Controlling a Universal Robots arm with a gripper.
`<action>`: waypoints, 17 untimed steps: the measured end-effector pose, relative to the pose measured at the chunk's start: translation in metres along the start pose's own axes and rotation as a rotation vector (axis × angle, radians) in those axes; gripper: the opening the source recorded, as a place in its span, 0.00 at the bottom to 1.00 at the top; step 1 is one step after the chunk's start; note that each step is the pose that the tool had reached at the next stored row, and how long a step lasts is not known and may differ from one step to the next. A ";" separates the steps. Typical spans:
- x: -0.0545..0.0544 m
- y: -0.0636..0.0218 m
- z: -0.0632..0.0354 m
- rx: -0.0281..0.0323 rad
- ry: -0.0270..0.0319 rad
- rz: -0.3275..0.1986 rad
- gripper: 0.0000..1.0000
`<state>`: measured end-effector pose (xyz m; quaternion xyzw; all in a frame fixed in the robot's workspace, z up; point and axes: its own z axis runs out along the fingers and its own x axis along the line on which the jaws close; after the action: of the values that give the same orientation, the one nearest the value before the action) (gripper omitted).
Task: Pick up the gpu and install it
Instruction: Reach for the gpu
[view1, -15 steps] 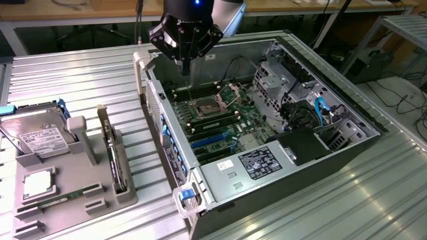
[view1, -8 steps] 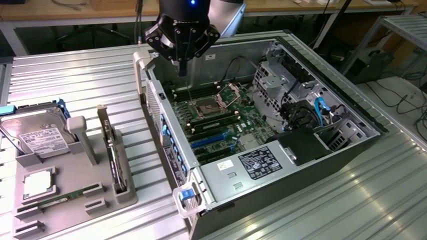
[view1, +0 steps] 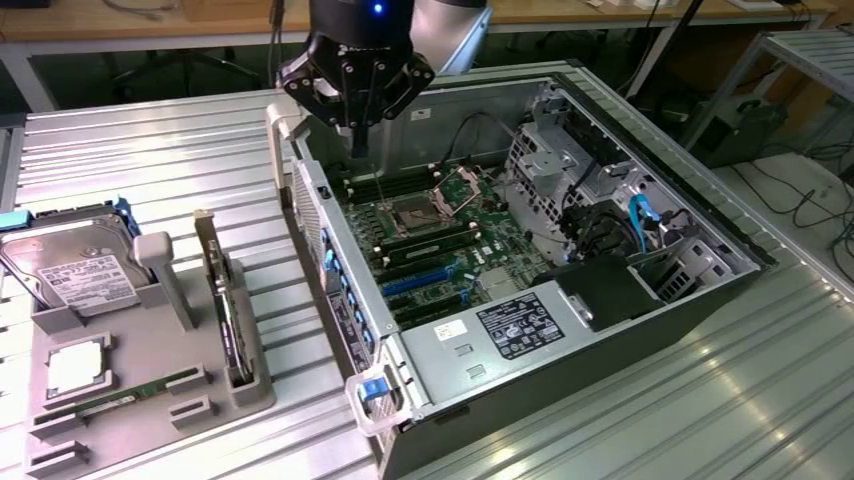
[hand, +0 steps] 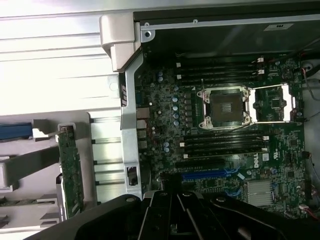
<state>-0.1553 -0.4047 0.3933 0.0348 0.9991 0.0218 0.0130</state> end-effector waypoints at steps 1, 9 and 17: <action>0.001 -0.0006 -0.0001 0.0000 0.0001 -0.002 0.11; 0.014 -0.0041 -0.0003 -0.0013 0.0010 -0.027 0.11; 0.025 -0.0071 -0.0006 -0.0500 0.0060 -0.068 0.11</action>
<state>-0.1804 -0.4101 0.3930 0.0003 0.9989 0.0464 0.0117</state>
